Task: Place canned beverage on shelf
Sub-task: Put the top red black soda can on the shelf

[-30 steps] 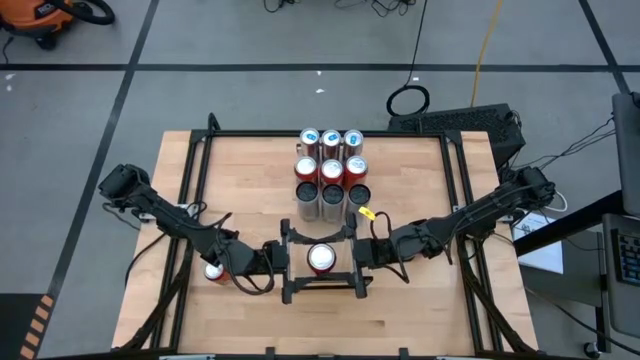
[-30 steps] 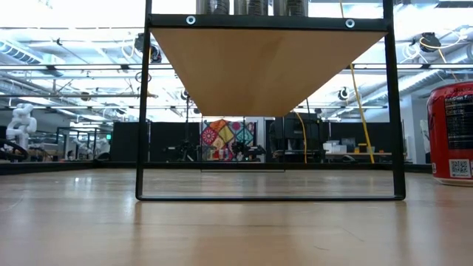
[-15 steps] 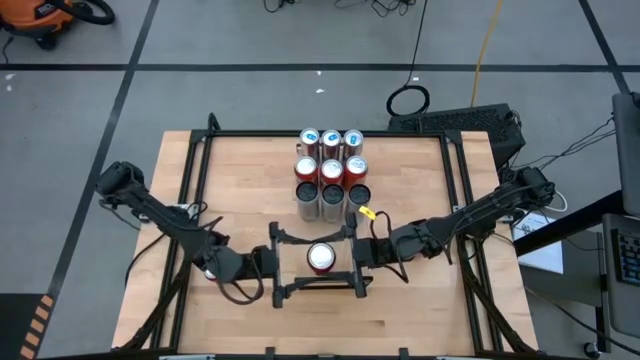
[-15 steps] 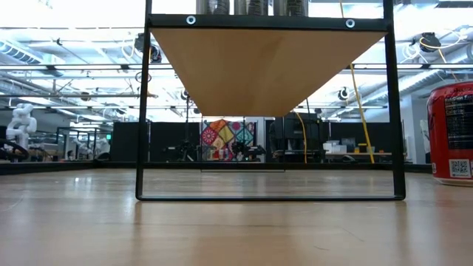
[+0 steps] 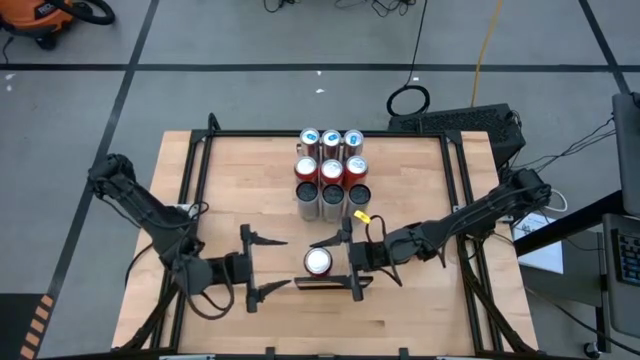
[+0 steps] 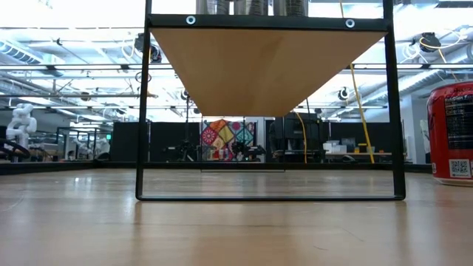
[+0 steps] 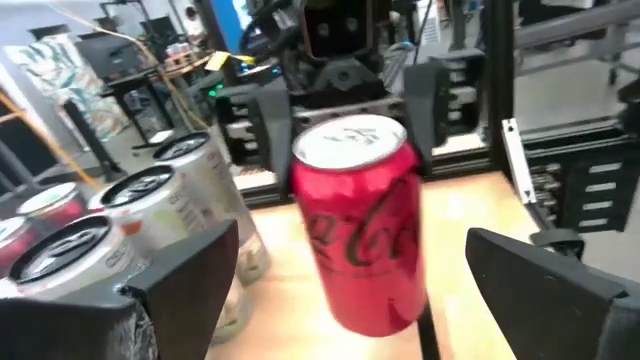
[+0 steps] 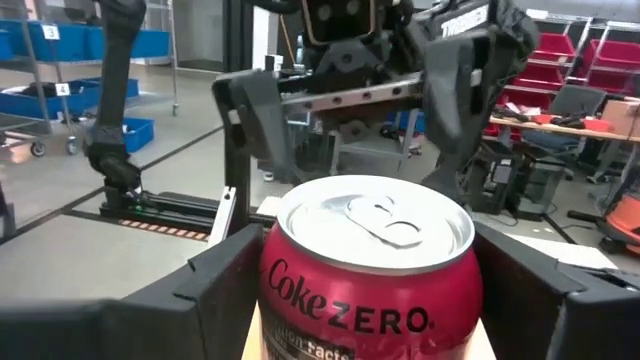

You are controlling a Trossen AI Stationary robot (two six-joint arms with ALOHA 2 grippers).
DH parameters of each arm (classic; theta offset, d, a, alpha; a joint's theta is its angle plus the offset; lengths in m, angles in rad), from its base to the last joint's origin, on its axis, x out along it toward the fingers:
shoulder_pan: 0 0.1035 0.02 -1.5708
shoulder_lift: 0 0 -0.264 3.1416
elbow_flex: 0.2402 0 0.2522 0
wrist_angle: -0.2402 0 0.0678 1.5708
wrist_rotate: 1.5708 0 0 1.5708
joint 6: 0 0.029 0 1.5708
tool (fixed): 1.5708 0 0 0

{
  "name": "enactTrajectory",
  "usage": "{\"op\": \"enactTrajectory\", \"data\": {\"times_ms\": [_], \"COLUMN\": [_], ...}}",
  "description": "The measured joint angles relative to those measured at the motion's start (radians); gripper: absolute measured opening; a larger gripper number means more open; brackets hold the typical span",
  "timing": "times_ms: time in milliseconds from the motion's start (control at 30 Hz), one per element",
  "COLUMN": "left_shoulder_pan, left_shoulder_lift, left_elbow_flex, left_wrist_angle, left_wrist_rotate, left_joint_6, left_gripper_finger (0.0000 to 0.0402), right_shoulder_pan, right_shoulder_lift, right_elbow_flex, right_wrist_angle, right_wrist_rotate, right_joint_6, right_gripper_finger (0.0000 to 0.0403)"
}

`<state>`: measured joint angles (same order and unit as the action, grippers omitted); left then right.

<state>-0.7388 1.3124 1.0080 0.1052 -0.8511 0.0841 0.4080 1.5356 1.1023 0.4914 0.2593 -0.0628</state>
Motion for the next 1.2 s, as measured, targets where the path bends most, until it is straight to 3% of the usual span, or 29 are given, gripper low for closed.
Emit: {"op": "enactTrajectory", "data": {"times_ms": [433,1200], "left_shoulder_pan": [-0.082,-0.108], "left_shoulder_lift": [0.001,0.001], "left_elbow_flex": [0.000,-0.001], "left_wrist_angle": [-0.131,-0.171], "left_wrist_rotate": [-0.121,-0.135], "left_joint_6": [-0.081,-0.106], "left_gripper_finger": [0.0391,0.0391], "right_shoulder_pan": [-0.008,-0.028], "right_shoulder_lift": [0.127,0.144], "right_elbow_flex": [0.000,0.000], "right_wrist_angle": [0.204,0.217], "right_wrist_rotate": [0.020,0.092], "right_joint_6": [0.000,-0.002], "right_gripper_finger": [0.0276,0.0277]}}
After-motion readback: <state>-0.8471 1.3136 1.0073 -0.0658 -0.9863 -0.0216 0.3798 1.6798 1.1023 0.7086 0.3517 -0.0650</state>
